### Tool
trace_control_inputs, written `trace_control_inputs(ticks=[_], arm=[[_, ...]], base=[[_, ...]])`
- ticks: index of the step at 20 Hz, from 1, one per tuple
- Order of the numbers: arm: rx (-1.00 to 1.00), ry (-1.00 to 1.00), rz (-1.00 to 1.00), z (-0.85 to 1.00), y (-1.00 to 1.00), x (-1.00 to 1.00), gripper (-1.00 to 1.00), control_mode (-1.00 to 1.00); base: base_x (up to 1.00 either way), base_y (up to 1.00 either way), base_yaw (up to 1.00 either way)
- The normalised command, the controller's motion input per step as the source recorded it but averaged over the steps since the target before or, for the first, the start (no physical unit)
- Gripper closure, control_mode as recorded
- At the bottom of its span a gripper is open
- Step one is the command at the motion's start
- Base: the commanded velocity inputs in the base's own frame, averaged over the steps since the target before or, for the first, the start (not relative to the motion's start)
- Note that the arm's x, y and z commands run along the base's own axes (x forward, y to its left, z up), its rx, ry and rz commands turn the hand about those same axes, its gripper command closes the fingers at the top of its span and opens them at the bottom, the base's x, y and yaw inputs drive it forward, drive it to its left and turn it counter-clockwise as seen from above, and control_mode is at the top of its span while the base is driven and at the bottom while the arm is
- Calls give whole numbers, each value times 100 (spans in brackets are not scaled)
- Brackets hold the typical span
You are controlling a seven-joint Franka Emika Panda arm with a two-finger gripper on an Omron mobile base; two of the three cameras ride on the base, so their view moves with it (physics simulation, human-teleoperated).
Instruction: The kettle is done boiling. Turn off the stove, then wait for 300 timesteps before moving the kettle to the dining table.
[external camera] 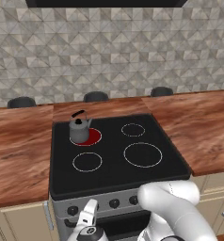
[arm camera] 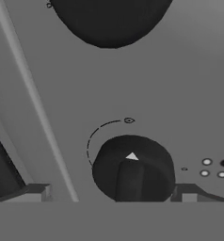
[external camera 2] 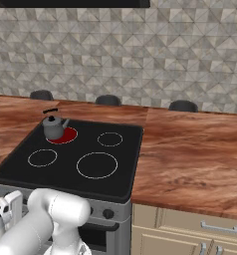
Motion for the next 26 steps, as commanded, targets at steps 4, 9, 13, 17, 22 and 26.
trace_control_inputs(ticks=[4,9,13,17,22,26], arm=[[-3,-3,0,0,0,12,-100,-100],[-3,-5,0,0,0,16,-100,-100],[0,-6,0,0,0,6,-100,-100],[0,-3,0,0,4,13,-100,-100],[0,0,0,0,6,7,100,-100],[0,0,0,0,1,2,100,-100]], base=[[0,0,0],[0,0,0],[0,0,0],[0,0,0],[0,0,0],[0,0,0]])
